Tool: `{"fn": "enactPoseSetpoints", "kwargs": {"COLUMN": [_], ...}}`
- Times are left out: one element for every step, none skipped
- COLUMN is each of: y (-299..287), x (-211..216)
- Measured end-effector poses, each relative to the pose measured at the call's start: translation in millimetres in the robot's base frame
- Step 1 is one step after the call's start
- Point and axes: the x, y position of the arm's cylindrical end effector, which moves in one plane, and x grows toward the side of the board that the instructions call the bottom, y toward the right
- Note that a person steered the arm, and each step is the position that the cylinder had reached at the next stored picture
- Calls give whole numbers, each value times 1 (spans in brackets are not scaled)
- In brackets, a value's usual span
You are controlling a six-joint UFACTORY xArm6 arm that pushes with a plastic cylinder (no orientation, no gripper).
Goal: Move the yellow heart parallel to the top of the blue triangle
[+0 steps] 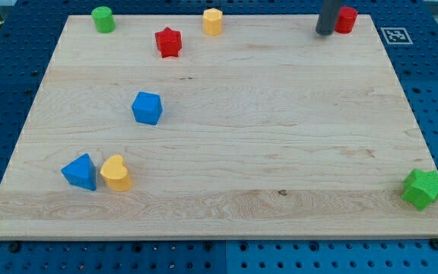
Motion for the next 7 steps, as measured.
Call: {"fn": "enactPoseSetpoints", "kwargs": {"y": [-10, -26, -43, -66, -96, -122, -153], "x": [64, 118, 168, 209, 240, 260, 294]}}
